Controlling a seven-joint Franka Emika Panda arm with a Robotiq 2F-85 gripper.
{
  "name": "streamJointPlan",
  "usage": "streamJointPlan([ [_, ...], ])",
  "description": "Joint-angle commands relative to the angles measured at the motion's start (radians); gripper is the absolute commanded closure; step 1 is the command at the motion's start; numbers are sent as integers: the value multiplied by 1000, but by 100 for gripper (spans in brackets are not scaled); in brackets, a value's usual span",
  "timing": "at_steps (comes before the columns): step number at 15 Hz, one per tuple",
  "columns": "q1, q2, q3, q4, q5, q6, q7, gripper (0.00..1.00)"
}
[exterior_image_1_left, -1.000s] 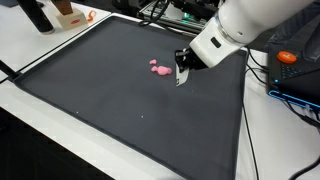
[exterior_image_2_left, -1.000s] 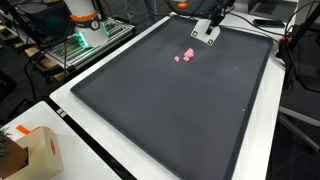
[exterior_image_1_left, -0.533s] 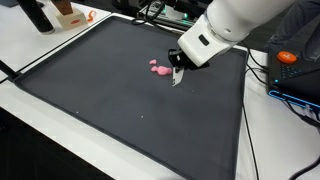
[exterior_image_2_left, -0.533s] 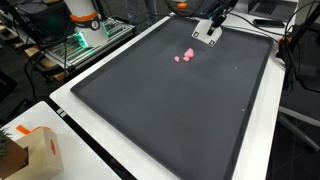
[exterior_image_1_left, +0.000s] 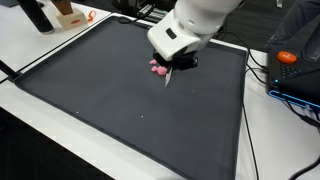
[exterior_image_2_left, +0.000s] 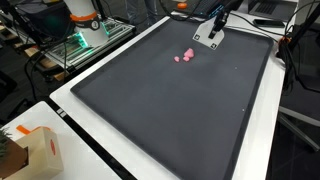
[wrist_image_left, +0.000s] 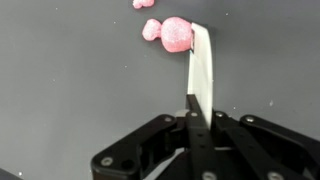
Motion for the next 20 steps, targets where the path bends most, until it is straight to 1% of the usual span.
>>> streamJointPlan([
  [1, -62, -91, 3, -150, 88, 120, -15, 99],
  [7, -153, -216, -4, -393, 199, 327, -31, 99],
  [12, -211, -330, -13, -603, 288, 494, -59, 99],
  [16, -244, -428, -23, -751, 345, 596, -80, 99],
  [20, -271, -508, -32, -857, 403, 661, -99, 99],
])
